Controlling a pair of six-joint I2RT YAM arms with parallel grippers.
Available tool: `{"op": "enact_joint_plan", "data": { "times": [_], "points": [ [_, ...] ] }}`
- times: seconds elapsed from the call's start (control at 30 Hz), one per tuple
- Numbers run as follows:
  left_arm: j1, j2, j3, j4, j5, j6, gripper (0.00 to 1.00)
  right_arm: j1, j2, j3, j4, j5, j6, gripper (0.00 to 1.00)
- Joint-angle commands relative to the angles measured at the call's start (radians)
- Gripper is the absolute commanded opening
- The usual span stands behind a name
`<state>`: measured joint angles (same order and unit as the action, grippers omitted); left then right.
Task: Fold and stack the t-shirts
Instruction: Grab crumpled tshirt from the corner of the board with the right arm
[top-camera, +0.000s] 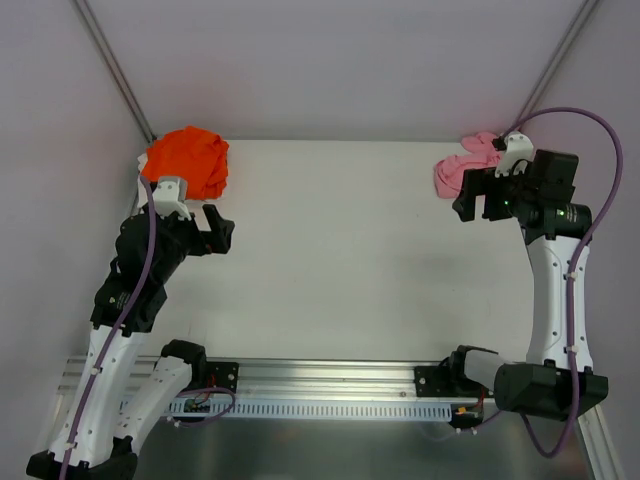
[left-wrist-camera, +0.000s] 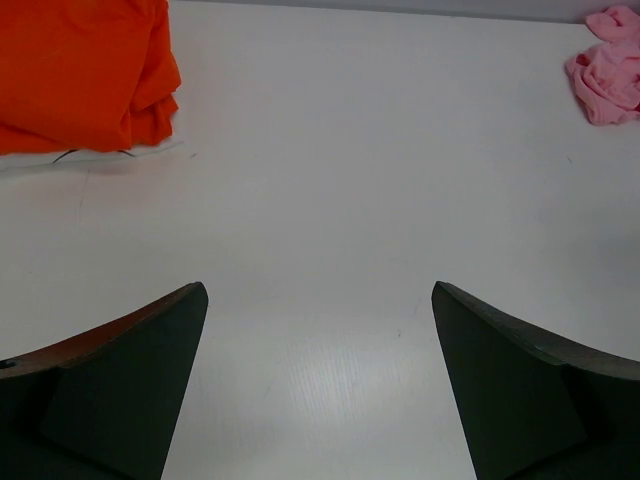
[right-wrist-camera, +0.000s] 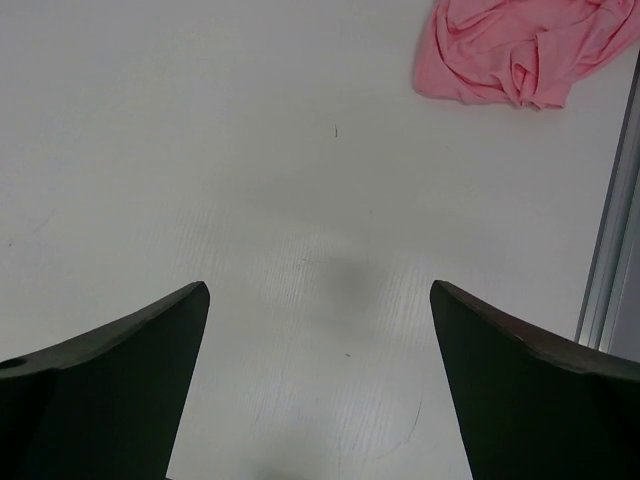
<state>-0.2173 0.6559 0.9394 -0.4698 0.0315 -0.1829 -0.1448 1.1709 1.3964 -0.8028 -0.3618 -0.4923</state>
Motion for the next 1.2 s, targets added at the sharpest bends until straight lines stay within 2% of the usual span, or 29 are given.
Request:
{"op": "enact_joint_plan", "data": {
  "times": [0.0, 0.17, 0.27, 0.43, 0.57, 0.63, 0.7, 0.8, 0.9, 1.17],
  "points": [
    [-0.008, -0.007, 0.002, 0.057, -0.024, 0.036, 0.99, 0.007, -0.03, -0.013, 0.03, -0.019, -0.012, 0.99],
    [-0.008, -0.006, 0.002, 0.088, -0.007, 0.031, 0.99, 0.004, -0.028, 0.006, -0.001, -0.064, -0.015, 1.0],
    [-0.01, 0.019, 0.041, 0.05, 0.005, 0.03, 0.99, 0.004, -0.007, 0.05, -0.021, -0.065, -0.008, 0.99],
    [-0.01, 0.047, 0.107, -0.022, 0.054, 0.052, 0.99, 0.001, 0.027, 0.122, -0.05, -0.037, -0.089, 0.99],
    [-0.01, 0.086, 0.145, -0.039, 0.077, 0.045, 0.99, -0.012, 0.101, 0.194, -0.075, -0.083, -0.097, 1.0],
    [-0.008, 0.105, 0.153, -0.032, 0.085, 0.033, 0.99, 0.002, 0.176, 0.226, -0.091, -0.06, -0.11, 0.99],
    [-0.008, 0.114, 0.157, -0.023, 0.088, 0.03, 0.99, 0.014, 0.238, 0.281, -0.095, 0.051, -0.129, 0.99],
    [-0.01, 0.131, 0.164, -0.006, 0.088, 0.034, 0.99, 0.014, 0.416, 0.376, -0.107, 0.15, -0.159, 1.0],
    [-0.01, 0.155, 0.176, -0.001, 0.085, 0.059, 0.99, 0.022, 0.551, 0.501, -0.173, 0.164, -0.175, 1.0],
    [-0.01, 0.252, 0.182, 0.063, 0.152, 0.062, 0.99, 0.109, 0.69, 0.569, -0.193, 0.23, -0.258, 0.99]
  ]
}}
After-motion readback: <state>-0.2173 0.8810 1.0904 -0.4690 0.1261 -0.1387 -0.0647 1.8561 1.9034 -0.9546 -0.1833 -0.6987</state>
